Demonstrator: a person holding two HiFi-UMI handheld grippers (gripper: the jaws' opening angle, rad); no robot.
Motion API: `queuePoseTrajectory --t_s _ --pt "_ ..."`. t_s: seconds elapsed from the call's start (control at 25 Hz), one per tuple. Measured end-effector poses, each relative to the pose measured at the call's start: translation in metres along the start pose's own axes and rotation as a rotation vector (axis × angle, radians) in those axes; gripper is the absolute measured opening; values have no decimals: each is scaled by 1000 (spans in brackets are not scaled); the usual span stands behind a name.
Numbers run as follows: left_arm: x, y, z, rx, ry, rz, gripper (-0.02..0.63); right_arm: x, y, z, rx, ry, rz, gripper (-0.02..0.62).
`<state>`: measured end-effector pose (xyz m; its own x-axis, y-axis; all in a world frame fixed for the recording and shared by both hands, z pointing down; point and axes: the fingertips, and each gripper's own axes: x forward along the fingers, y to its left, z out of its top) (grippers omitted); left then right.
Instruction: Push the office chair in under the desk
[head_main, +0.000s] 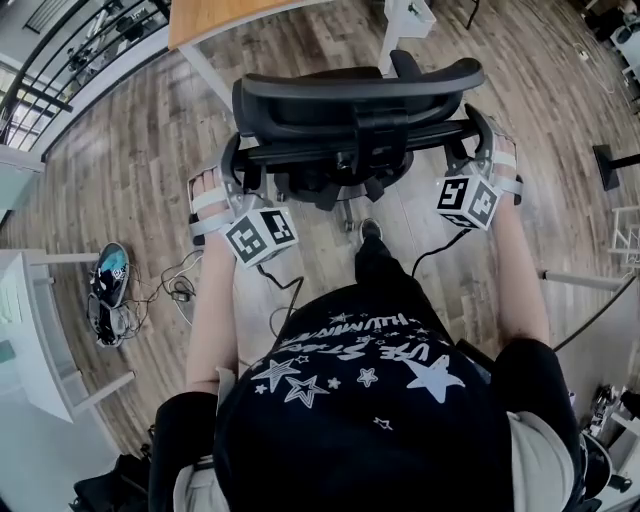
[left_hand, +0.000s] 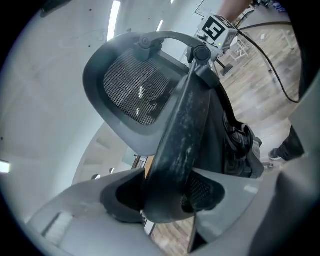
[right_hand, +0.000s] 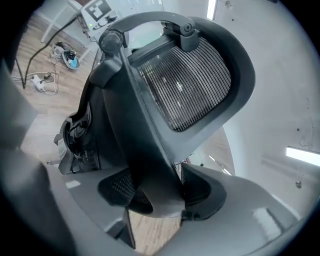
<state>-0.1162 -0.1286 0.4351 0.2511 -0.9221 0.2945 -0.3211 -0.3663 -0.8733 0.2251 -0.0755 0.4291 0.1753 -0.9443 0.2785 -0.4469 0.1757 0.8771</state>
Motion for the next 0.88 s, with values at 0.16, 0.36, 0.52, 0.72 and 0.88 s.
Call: queuePoseTrajectory --t_s 0.16,0.36,0.52,0.72,0.88 --pt "8 0 5 -4 4 3 229 9 -5 -4 -1 3 0 256" --pt "13 0 4 -7 -16 35 229 12 -5 -2 -4 -4 -17 255" --pt "11 -5 -4 0 -19 44 229 17 5 -1 -2 0 -18 255" --pt "52 5 7 -8 21 76 229 79 -16 1 -19 -38 -3 256" --pt "113 22 34 -7 50 84 229 156 -50 -8 -25 -43 30 261"
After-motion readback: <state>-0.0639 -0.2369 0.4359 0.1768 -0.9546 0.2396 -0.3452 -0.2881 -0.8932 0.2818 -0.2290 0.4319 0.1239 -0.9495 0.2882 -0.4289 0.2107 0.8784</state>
